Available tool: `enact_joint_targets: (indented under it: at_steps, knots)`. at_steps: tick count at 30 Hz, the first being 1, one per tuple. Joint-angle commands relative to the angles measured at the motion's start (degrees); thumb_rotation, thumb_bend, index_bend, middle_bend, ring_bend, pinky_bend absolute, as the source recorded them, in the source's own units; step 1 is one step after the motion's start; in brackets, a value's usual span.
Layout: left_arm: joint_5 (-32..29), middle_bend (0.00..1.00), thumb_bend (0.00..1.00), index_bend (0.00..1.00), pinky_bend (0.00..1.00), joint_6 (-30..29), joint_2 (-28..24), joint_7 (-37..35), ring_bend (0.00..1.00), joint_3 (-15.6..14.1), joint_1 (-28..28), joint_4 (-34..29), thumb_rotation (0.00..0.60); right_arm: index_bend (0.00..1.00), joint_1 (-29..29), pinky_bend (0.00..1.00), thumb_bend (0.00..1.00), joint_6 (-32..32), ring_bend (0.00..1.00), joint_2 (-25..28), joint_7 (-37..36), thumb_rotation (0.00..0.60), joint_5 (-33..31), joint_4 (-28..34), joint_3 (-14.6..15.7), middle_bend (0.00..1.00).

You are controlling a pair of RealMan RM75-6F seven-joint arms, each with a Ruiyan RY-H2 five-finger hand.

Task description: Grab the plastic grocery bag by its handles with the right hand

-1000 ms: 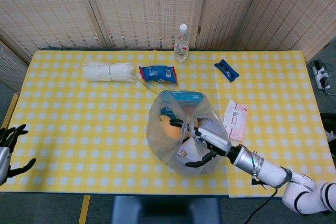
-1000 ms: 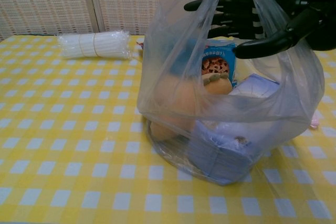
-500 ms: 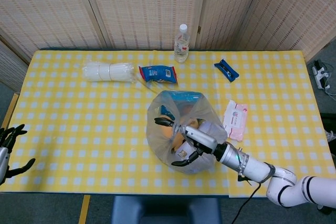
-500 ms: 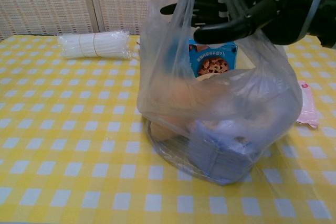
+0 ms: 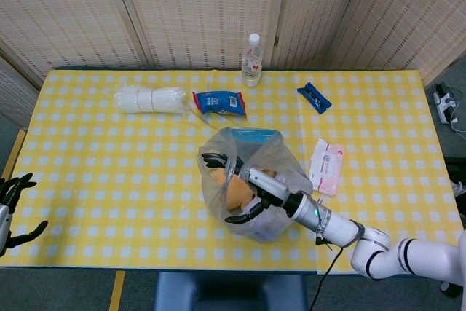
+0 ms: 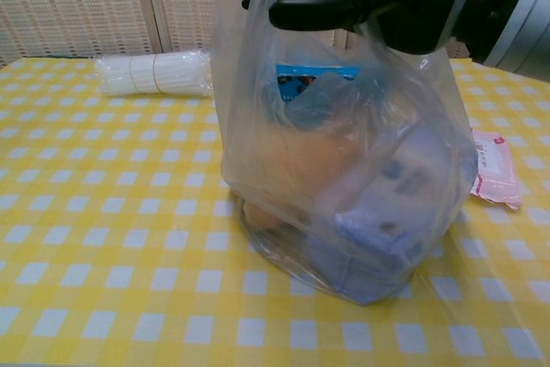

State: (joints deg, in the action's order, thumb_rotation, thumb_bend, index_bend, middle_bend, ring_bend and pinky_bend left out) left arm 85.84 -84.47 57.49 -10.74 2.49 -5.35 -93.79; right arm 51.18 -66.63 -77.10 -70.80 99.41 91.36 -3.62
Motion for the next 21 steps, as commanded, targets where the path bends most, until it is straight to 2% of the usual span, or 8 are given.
enact_joint_targets:
  at_steps: [1,8,21]
  knots:
    - [-0.1,0.25,0.27,0.07,0.00,0.0,-0.1,-0.2,0.12,0.0,0.0,0.0,0.600,0.00,0.7,0.00,0.23,-0.8,0.11,-1.3,-0.9,0.600,0.3,-1.3,-0.5,0.02]
    - [-0.1,0.25,0.27,0.07,0.00,0.3,-0.2,-0.6,0.12,0.0,-0.1,0.0,0.600,0.00,2.1,0.00,0.23,-1.4,0.17,-3.8,-1.9,0.600,0.6,-3.4,-1.4,0.02]
    - [0.1,0.25,0.27,0.07,0.00,0.6,-0.5,-1.1,0.12,-0.1,-0.1,-0.1,0.600,0.00,5.3,0.00,0.23,-3.0,0.19,-8.4,-9.3,0.600,0.3,-8.1,-3.3,0.05]
